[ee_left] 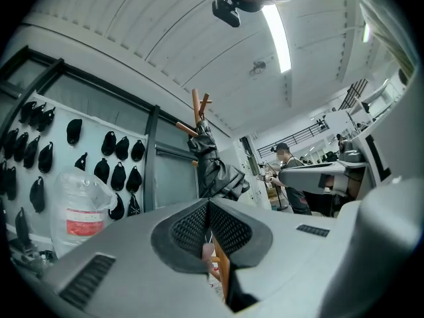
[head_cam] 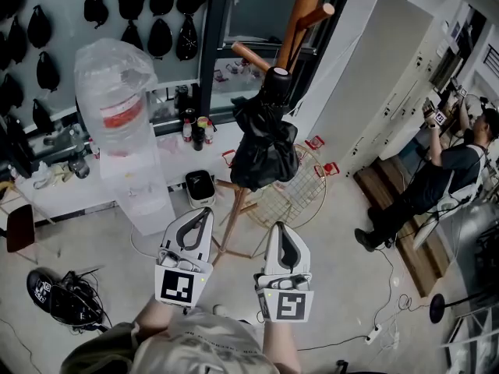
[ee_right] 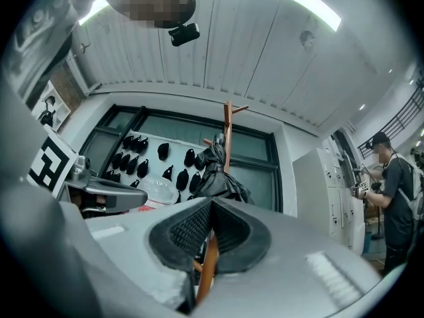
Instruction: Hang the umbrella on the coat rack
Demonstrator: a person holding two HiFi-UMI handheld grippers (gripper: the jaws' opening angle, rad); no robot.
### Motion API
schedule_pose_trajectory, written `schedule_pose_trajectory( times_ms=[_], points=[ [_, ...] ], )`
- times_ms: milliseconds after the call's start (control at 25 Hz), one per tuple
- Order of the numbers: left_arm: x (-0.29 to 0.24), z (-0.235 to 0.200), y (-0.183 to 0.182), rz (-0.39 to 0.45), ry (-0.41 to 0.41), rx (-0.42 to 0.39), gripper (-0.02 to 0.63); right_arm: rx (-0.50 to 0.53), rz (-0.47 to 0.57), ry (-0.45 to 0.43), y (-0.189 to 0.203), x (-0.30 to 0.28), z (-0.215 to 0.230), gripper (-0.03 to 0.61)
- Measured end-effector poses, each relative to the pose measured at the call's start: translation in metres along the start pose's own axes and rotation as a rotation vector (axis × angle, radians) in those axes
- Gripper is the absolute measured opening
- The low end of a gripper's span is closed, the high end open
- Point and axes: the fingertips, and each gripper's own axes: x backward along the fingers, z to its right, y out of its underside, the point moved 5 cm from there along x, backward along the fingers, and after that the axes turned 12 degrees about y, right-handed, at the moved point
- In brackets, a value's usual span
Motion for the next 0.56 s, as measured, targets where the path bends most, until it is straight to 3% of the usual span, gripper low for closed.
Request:
schedule_pose_trajectory(
  times_ms=[560],
  points=[
    [-0.0068,-0.0043,0.0039,-0.004,-0.008,0.007,0.011,0.015,0.004,-0.021,0.0013,-0.008,-0.0014,-0.002]
  ],
)
